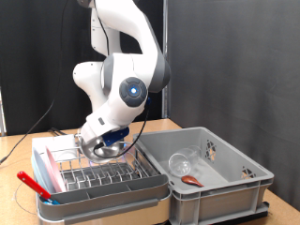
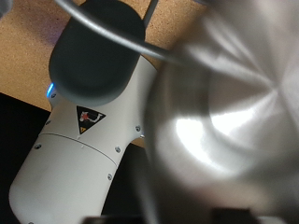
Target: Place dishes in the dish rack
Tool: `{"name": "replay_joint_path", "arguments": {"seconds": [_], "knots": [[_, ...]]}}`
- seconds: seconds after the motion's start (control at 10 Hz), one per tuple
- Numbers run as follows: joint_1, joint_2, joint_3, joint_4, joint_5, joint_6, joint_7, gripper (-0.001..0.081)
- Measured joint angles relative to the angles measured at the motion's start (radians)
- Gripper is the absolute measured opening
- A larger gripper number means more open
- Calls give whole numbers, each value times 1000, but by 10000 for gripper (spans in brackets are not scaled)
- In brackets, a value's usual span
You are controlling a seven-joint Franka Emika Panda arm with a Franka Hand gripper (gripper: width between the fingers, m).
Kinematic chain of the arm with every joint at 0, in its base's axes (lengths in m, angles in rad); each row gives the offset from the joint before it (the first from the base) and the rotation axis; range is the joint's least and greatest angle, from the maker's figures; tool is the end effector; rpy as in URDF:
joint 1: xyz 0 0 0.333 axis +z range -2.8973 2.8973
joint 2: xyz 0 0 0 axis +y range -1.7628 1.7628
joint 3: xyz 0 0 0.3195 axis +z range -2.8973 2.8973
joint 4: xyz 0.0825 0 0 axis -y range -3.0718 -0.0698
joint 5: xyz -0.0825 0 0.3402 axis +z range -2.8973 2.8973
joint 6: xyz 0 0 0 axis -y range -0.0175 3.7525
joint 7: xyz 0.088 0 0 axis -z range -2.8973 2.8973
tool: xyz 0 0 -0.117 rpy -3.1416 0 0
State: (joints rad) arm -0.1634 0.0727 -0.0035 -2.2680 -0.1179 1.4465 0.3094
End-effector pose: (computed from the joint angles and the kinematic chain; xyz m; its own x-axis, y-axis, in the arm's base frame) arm 0.3640 -0.0765 0.3269 0.5607 -0.4154 -0.7163 -0.2677 -0.9096 0.3179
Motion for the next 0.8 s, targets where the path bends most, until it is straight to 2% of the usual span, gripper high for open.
{"name": "replay_joint_path", "arguments": {"seconds": [0.1, 0.2, 0.3, 0.4, 0.5, 0.6, 0.7, 0.8], "knots": [[0, 9, 0, -1, 0, 9, 2, 78], [0, 15, 0, -3, 0, 17, 4, 262], [0, 20, 0, -4, 0, 23, 5, 397], [0, 24, 1, -4, 0, 28, 5, 397], [1, 26, 2, -4, 1, 30, 4, 583], [2, 25, 4, -4, 8, 33, -7, 715], [2, 18, 8, -3, 25, 37, -37, 715], [3, -1, 14, -3, 52, 37, -76, 792]]}}
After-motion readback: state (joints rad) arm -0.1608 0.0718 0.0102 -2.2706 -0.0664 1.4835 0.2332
